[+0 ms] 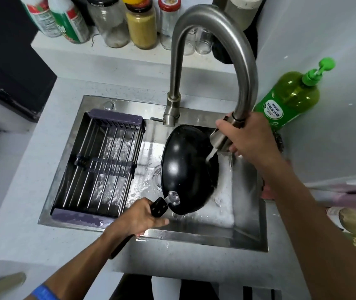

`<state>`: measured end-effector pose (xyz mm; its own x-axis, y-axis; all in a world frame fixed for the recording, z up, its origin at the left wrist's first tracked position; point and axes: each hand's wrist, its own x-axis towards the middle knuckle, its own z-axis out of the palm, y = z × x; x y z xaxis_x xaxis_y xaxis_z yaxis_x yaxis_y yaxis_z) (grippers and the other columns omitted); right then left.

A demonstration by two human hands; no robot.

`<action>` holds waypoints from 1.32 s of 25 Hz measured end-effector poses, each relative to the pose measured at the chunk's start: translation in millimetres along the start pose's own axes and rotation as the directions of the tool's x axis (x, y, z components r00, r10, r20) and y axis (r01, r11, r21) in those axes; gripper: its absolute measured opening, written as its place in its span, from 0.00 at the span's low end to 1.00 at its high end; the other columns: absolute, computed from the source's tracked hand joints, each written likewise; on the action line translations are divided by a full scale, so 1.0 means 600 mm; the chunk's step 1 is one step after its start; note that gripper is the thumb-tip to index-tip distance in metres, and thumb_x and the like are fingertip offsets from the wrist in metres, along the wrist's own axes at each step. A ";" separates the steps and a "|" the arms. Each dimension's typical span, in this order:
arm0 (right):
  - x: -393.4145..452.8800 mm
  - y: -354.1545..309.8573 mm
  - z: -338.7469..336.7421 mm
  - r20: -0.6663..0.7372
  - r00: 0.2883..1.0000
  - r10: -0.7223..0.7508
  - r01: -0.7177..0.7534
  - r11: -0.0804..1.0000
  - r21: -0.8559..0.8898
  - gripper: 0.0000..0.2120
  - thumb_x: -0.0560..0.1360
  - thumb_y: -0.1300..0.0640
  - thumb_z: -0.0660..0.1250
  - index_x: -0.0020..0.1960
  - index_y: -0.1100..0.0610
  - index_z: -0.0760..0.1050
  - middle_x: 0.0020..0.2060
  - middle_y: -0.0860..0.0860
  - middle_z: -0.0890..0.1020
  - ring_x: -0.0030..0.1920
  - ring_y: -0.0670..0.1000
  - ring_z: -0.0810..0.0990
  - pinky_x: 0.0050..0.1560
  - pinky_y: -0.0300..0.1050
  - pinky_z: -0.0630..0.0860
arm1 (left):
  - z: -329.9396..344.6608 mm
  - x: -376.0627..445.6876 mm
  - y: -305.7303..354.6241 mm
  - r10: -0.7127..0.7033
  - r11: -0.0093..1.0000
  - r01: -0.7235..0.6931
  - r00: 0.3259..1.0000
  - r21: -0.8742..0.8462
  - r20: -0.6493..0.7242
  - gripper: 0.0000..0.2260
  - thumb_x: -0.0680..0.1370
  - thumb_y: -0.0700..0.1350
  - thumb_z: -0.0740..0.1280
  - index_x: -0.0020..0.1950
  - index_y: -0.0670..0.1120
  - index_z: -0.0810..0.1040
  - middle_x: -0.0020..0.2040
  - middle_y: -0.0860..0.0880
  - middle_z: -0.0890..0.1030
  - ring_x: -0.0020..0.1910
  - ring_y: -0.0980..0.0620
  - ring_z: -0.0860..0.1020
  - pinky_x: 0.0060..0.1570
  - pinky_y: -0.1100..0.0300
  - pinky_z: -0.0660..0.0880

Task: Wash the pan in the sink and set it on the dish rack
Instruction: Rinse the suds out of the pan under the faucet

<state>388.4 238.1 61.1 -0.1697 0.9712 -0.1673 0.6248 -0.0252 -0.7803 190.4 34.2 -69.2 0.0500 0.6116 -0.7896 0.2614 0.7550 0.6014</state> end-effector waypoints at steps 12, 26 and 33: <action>-0.001 0.008 0.005 0.188 0.982 0.006 -0.030 0.992 0.126 0.07 0.75 0.51 0.73 0.46 0.55 0.83 0.33 0.57 0.84 0.27 0.51 0.81 0.31 0.48 0.80 | 0.018 0.011 0.003 0.054 0.998 -0.055 0.998 0.022 0.010 0.18 0.72 0.40 0.76 0.31 0.44 0.68 0.20 0.58 0.63 0.16 0.61 0.62 0.19 0.70 0.60; 0.002 0.000 0.002 0.175 0.984 0.038 -0.057 0.992 0.108 0.05 0.74 0.52 0.73 0.45 0.53 0.84 0.36 0.61 0.84 0.28 0.53 0.81 0.35 0.52 0.83 | 0.024 -0.098 -0.039 0.151 0.985 -0.167 0.961 -0.050 -0.231 0.14 0.70 0.44 0.78 0.36 0.42 0.74 0.25 0.59 0.73 0.27 0.65 0.72 0.35 0.70 0.68; -0.015 -0.014 0.023 0.222 0.975 0.023 -0.049 0.992 0.113 0.06 0.74 0.52 0.74 0.50 0.52 0.84 0.38 0.54 0.87 0.33 0.51 0.85 0.34 0.41 0.84 | 0.015 -0.195 -0.077 0.114 0.968 -0.194 0.904 -0.158 -0.413 0.17 0.70 0.43 0.78 0.31 0.47 0.70 0.26 0.53 0.62 0.23 0.57 0.62 0.22 0.66 0.61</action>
<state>374.1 226.0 60.7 -0.3199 0.8937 -0.3147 0.5422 -0.0997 -0.8343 181.4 -74.2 -5.7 -0.3233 0.7362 -0.5945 0.0909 0.6495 0.7549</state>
